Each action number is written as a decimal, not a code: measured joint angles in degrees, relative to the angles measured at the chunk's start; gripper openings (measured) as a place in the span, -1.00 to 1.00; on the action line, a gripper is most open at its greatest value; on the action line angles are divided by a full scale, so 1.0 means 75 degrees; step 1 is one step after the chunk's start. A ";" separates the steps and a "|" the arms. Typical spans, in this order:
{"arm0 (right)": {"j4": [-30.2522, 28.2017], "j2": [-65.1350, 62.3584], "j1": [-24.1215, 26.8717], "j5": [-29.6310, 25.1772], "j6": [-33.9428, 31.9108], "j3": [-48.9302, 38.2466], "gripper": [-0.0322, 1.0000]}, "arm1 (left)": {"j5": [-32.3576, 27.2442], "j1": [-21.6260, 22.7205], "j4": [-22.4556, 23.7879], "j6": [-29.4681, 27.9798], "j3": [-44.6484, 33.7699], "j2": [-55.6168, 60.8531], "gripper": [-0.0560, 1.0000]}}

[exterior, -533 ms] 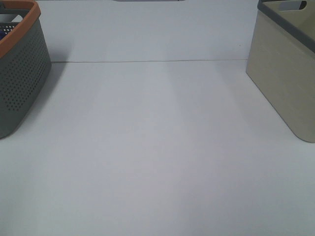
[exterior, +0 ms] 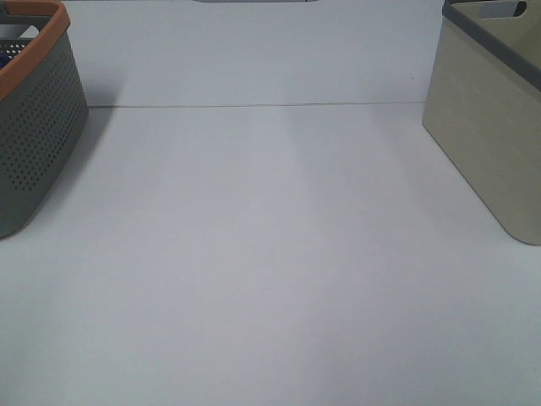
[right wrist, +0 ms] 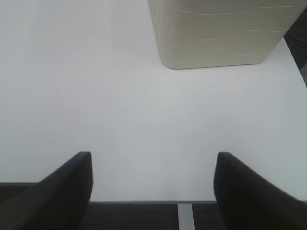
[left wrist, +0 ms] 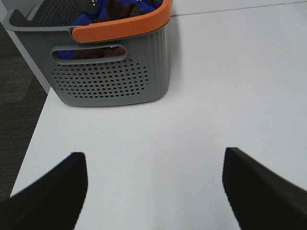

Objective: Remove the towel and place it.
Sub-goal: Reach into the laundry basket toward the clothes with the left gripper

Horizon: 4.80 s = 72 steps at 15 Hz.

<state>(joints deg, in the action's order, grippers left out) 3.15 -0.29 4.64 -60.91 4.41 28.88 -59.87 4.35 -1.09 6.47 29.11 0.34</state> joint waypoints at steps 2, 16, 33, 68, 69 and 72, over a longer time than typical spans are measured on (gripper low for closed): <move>0.0000 0.0000 0.0000 0.0000 0.0000 0.0000 0.27 | 0.0000 0.0000 0.0000 0.0000 0.0000 0.0000 0.52; 0.0000 0.0000 0.0000 0.0000 0.0000 0.0000 0.27 | 0.0000 0.0000 0.0000 0.0168 0.0000 0.0000 0.87; 0.0000 0.0000 0.0000 0.0000 0.0000 0.0000 0.27 | 0.0000 0.0000 0.0000 0.0168 0.0000 0.0000 0.98; 0.0000 0.0000 0.0000 0.0000 0.0000 0.0000 0.27 | -0.1345 0.0000 0.0497 0.0451 0.7028 -0.9045 0.98; 0.0000 0.0000 0.0000 0.0000 0.0000 0.0000 0.27 | -0.1337 0.0000 0.0879 0.0565 0.7808 -1.0206 0.98; 0.0000 0.0000 0.0000 0.0000 0.0000 0.0000 0.27 | -0.1329 0.0351 0.0932 0.1108 0.8953 -1.1879 0.98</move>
<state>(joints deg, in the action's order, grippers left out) 3.15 -0.29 4.64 -60.91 4.41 28.88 -69.84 6.99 5.90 14.78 96.26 -88.75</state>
